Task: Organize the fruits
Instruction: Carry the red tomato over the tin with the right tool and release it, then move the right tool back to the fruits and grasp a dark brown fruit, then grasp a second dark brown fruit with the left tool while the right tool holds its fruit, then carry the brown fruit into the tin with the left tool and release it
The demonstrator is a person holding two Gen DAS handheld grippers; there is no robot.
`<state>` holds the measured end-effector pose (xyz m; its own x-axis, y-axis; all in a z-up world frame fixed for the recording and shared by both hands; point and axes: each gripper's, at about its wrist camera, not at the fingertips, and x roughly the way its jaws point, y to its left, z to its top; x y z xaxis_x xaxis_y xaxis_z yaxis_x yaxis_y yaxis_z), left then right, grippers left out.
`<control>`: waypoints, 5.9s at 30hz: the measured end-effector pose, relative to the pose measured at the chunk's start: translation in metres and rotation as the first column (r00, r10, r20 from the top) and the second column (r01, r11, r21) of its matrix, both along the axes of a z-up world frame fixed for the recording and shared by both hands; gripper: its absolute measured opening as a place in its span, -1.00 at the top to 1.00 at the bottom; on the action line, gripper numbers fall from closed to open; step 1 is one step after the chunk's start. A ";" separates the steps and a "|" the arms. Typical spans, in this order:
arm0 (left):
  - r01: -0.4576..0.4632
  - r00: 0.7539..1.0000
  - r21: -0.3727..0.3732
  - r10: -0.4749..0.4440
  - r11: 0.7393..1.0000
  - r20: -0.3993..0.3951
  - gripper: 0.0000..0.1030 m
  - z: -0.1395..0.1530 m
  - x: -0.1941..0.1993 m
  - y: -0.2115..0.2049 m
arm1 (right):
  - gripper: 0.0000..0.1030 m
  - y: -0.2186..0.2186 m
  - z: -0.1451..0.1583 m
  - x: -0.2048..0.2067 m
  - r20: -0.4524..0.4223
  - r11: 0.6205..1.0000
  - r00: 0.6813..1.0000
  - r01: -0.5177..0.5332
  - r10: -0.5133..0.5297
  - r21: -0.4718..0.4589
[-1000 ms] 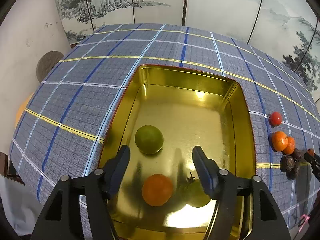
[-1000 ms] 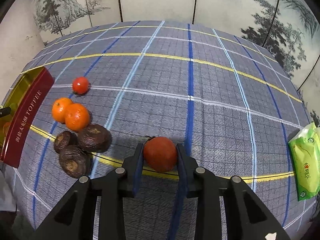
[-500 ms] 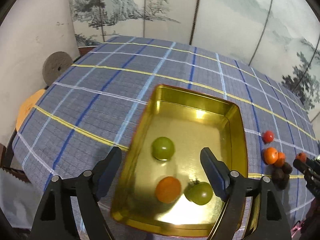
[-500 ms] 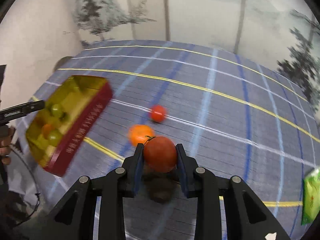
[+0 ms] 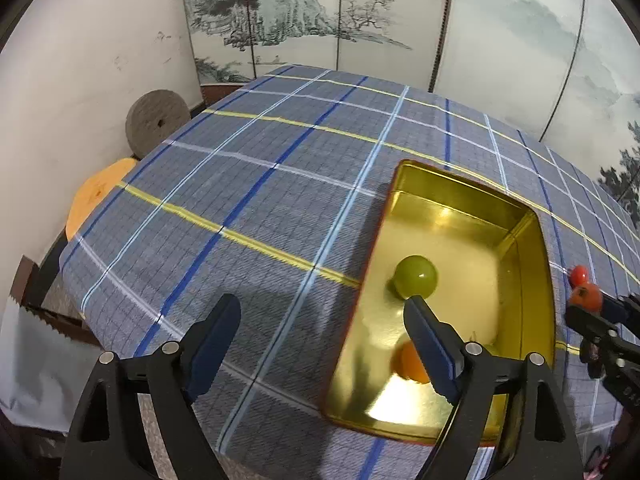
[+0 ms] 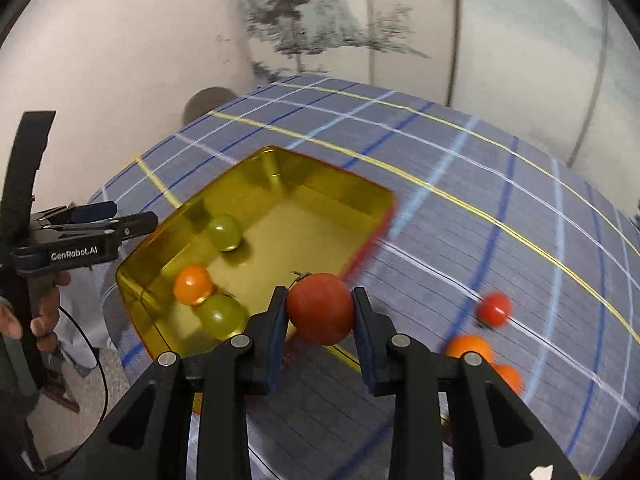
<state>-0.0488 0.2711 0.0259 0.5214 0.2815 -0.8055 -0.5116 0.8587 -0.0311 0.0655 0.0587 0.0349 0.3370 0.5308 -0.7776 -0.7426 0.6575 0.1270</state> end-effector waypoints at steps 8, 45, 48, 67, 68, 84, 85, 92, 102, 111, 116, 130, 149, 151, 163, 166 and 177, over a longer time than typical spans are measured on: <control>-0.049 0.999 -0.022 0.048 0.999 -0.011 -0.64 -0.008 -0.013 0.019 | 0.43 0.047 -0.018 -0.002 0.002 0.996 0.997 -0.074 0.074 -0.052; -0.100 0.995 -0.045 0.101 0.994 0.014 -0.67 -0.008 -0.026 0.032 | 0.19 0.092 -0.050 -0.004 -0.004 0.980 0.993 -0.116 0.117 -0.160; -0.089 0.996 -0.051 0.090 0.995 0.014 -0.67 -0.007 -0.025 0.028 | 0.14 0.091 -0.046 -0.006 0.003 0.982 0.993 -0.113 0.115 -0.150; 0.152 0.988 0.001 -0.152 0.988 0.041 -0.67 0.013 0.012 -0.061 | 0.14 -0.048 0.001 -0.010 0.053 0.993 0.994 0.100 -0.097 -0.057; 0.161 0.986 0.001 -0.161 0.987 0.042 -0.67 0.014 0.014 -0.065 | 0.14 -0.058 0.000 -0.008 0.051 0.991 0.992 0.118 -0.115 -0.063; 0.364 0.931 -0.017 -0.364 0.931 0.020 -0.67 0.009 0.047 -0.159 | 0.14 -0.169 -0.051 -0.012 -0.070 0.939 0.941 0.321 -0.331 -0.121; 0.373 0.928 -0.019 -0.373 0.928 0.018 -0.67 0.008 0.048 -0.164 | 0.14 -0.169 -0.054 -0.010 -0.076 0.938 0.939 0.324 -0.334 -0.120; 0.408 0.913 -0.028 -0.408 0.912 0.004 -0.67 0.005 0.057 -0.185 | 0.14 -0.164 -0.066 -0.006 -0.081 0.941 0.940 0.322 -0.331 -0.108; 0.442 0.896 -0.020 -0.443 0.897 -0.017 -0.67 -0.002 0.070 -0.209 | 0.28 -0.166 -0.070 -0.002 -0.095 0.947 0.943 0.312 -0.318 -0.078; 0.498 0.866 -0.058 -0.500 0.865 -0.006 -0.67 -0.011 0.075 -0.236 | 0.28 -0.200 -0.056 -0.011 -0.051 0.926 0.927 0.366 -0.372 -0.098; 0.517 0.855 -0.079 -0.519 0.853 -0.007 -0.67 -0.019 0.081 -0.249 | 0.28 -0.230 -0.054 -0.002 -0.020 0.883 0.887 0.455 -0.461 -0.116; 0.575 0.816 -0.069 -0.577 0.816 -0.024 -0.59 -0.036 0.097 -0.290 | 0.28 -0.273 -0.069 0.019 -0.005 0.819 0.825 0.560 -0.565 -0.126; 0.563 0.817 -0.119 -0.572 0.818 -0.072 -0.14 -0.060 0.118 -0.298 | 0.28 -0.290 -0.072 0.031 -0.020 0.801 0.804 0.590 -0.594 -0.104; 0.565 0.815 -0.117 -0.574 0.817 -0.074 -0.12 -0.061 0.119 -0.299 | 0.28 -0.290 -0.074 0.031 -0.023 0.801 0.804 0.588 -0.594 -0.107; 0.577 0.806 -0.121 -0.587 0.808 -0.080 0.30 -0.058 0.118 -0.300 | 0.28 -0.287 -0.075 0.030 -0.017 0.801 0.805 0.588 -0.594 -0.112; 0.577 0.805 -0.124 -0.587 0.807 -0.079 0.30 -0.057 0.116 -0.299 | 0.28 -0.287 -0.075 0.030 -0.017 0.801 0.805 0.589 -0.594 -0.111; 0.553 0.823 -0.121 -0.563 0.824 -0.076 0.30 -0.042 0.106 -0.283 | 0.28 -0.288 -0.075 0.030 -0.014 0.801 0.805 0.588 -0.593 -0.116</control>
<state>0.0575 -0.0116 -0.0164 0.4796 -0.1078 -0.8708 0.0498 0.9942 -0.0957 0.0959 -0.2292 -0.0399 0.5212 0.1592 -0.8384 -0.2010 0.9777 0.0607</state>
